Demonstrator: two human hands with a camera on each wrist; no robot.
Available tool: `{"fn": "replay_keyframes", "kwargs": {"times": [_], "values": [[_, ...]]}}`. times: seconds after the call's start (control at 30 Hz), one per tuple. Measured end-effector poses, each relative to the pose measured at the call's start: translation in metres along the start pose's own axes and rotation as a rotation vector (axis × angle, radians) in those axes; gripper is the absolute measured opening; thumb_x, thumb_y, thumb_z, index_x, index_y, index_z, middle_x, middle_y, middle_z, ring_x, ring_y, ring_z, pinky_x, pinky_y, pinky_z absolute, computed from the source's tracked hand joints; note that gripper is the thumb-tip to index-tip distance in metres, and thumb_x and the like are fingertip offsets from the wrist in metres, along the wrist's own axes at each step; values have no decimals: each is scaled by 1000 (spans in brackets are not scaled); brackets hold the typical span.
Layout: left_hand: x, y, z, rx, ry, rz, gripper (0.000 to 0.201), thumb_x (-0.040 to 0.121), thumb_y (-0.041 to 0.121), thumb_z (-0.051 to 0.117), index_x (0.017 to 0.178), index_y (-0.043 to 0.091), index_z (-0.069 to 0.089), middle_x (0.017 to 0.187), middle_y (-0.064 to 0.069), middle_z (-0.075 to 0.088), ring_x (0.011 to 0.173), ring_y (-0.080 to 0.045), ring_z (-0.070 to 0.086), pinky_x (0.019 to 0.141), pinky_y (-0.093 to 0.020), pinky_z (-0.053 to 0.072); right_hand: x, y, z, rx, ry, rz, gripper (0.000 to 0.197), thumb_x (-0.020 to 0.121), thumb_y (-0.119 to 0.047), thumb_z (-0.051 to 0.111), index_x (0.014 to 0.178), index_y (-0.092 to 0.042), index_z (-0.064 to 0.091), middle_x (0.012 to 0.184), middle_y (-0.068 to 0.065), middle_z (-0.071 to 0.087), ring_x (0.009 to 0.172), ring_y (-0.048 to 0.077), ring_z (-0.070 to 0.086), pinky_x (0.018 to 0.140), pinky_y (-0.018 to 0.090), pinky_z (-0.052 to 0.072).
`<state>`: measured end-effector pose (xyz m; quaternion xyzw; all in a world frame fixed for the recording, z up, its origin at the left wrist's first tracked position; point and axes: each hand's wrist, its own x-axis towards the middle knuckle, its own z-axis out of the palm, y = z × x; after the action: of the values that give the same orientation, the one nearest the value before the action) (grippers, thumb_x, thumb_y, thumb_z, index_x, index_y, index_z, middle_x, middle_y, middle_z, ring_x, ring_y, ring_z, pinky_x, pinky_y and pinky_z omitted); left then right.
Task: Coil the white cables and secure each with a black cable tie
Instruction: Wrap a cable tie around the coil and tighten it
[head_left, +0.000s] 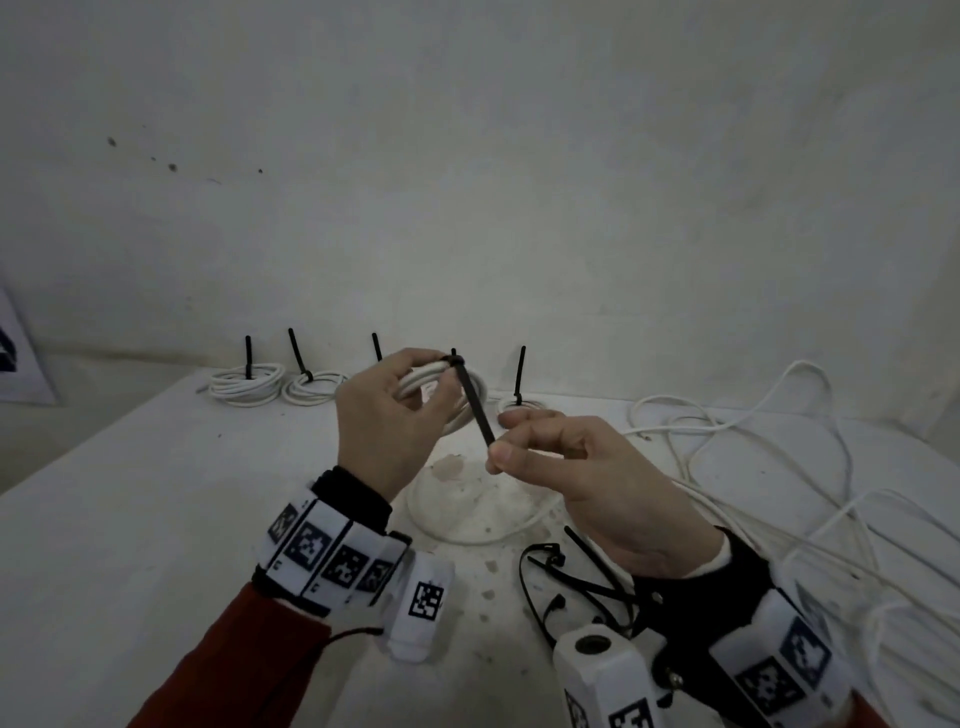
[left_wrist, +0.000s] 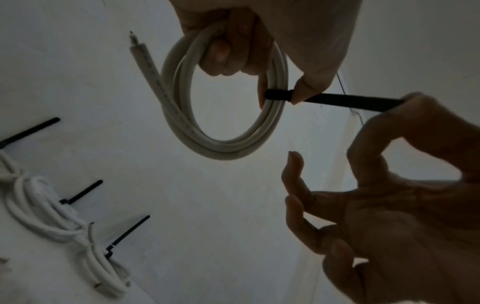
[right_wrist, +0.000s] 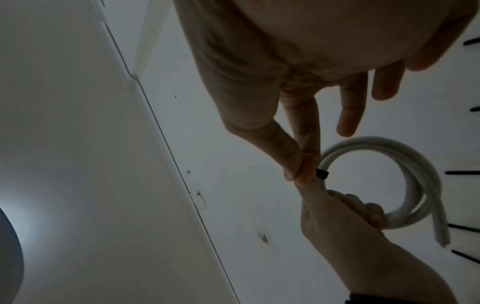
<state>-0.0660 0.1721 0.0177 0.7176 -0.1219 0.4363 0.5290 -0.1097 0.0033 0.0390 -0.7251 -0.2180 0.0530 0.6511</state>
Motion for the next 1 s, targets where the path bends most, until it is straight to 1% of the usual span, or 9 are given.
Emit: {"fn": "replay_keyframes", "kwargs": {"times": [0.1,0.23,0.37,0.47,0.57,0.7,0.87,0.93,1.0], "values": [[3,1,-2,-2,-6,3,9,74,43,61,76,35,64,75,10,66,60,-25,59,53,-32,47,0,2,0,-58,-7,-6,15,69,-39,74,66,-24,74,107,-9,65,115,-11,48,103,25,33],[4,-2,0,49,-7,12,9,78,32,64,74,24,64,61,12,61,59,-9,58,52,-10,39,1,3,-1,-64,0,-32,14,69,-37,71,64,-24,74,102,-9,66,114,-8,49,104,26,33],[2,-3,1,30,-3,-4,21,76,41,56,68,22,61,55,10,57,53,-2,51,52,-10,36,0,3,1,-126,-14,-22,21,68,-47,75,67,-26,74,110,-12,60,115,-9,47,102,27,34],[2,0,4,-29,-46,-123,22,76,36,59,67,16,63,50,12,52,49,-5,45,51,-17,35,0,0,-3,-200,79,-26,28,67,-55,71,71,-28,76,116,-10,56,115,-9,47,104,25,35],[3,2,7,-216,-95,-341,22,81,29,58,67,12,61,42,11,35,39,-6,30,43,-21,28,3,-3,-9,-274,219,-46,32,74,-55,61,92,-31,73,115,-14,57,107,-3,53,91,17,39],[0,13,10,-555,-209,-601,26,96,16,51,70,12,57,46,10,21,39,-6,17,39,-15,19,11,6,-16,-357,247,54,39,86,-44,63,122,-30,56,115,-12,57,99,5,60,87,29,52],[1,19,9,-837,-395,-790,39,95,34,41,64,15,56,48,5,25,38,-6,21,41,-20,23,15,8,-17,-51,142,126,19,97,-20,52,105,-9,65,96,12,71,75,15,68,70,32,60],[3,18,8,-993,-422,-876,52,96,28,30,59,12,62,51,-1,34,41,-9,28,45,-22,32,15,7,-23,32,161,134,19,98,-15,51,103,-5,65,88,11,71,72,17,68,67,31,60],[2,17,7,-1069,-461,-887,39,90,21,33,73,5,65,58,-6,44,47,-13,36,51,-25,41,15,6,-29,78,174,146,17,97,-14,51,100,-4,66,85,10,71,70,17,69,67,32,60]]}}
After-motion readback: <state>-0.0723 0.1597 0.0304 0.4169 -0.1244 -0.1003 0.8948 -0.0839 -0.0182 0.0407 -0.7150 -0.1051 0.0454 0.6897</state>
